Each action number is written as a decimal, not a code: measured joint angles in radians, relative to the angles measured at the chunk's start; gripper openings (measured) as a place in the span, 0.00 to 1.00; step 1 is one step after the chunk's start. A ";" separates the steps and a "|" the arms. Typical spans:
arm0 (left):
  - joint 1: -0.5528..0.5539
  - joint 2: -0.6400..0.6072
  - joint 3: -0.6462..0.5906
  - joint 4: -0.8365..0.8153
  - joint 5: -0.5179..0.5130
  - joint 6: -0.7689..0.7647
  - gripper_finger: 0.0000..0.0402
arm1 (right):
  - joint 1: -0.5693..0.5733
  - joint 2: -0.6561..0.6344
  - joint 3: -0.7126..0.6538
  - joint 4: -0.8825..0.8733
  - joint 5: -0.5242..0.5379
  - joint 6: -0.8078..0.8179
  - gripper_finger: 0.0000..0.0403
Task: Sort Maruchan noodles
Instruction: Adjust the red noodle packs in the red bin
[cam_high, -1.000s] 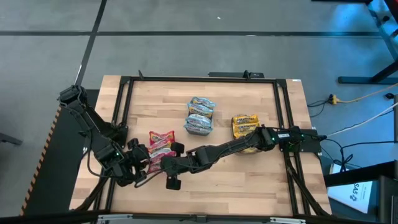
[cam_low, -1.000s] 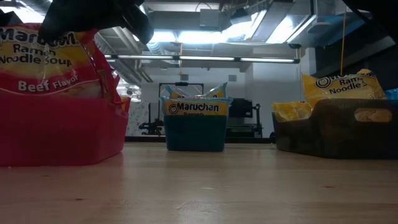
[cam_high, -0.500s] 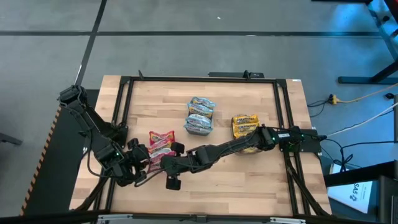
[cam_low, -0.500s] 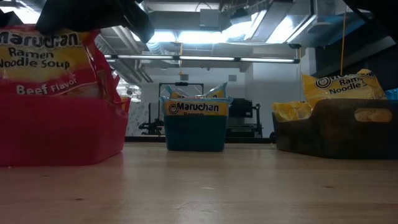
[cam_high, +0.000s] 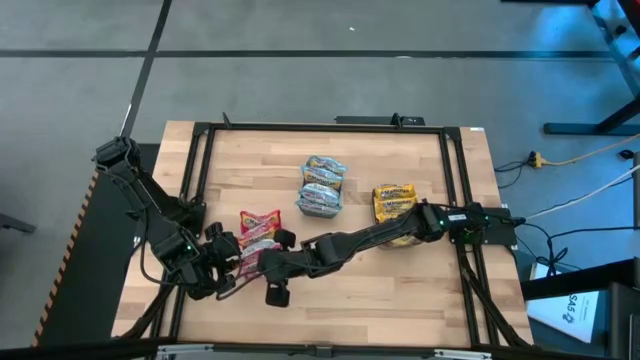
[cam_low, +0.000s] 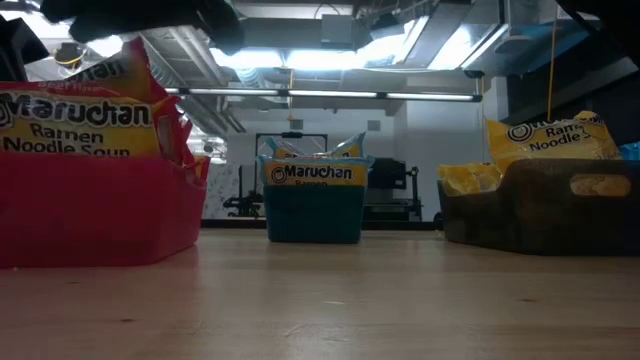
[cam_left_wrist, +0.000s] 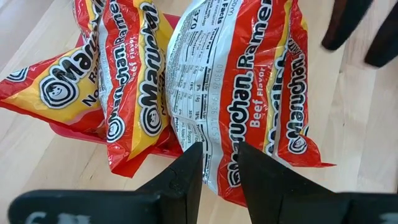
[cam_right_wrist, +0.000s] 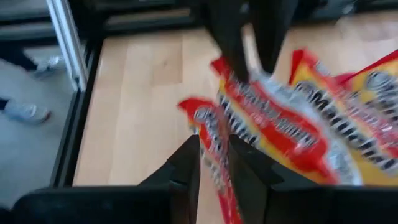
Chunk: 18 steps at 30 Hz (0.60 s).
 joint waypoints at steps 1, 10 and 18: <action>0.000 0.000 0.000 0.000 0.000 0.000 0.24 | 0.000 -0.003 0.001 0.008 0.018 0.000 0.20; 0.000 0.000 0.000 0.000 0.000 0.000 0.24 | -0.023 0.005 0.001 -0.004 0.053 -0.014 0.19; 0.000 0.000 0.000 0.000 -0.002 0.000 0.24 | -0.072 0.008 0.001 -0.023 0.040 -0.014 0.19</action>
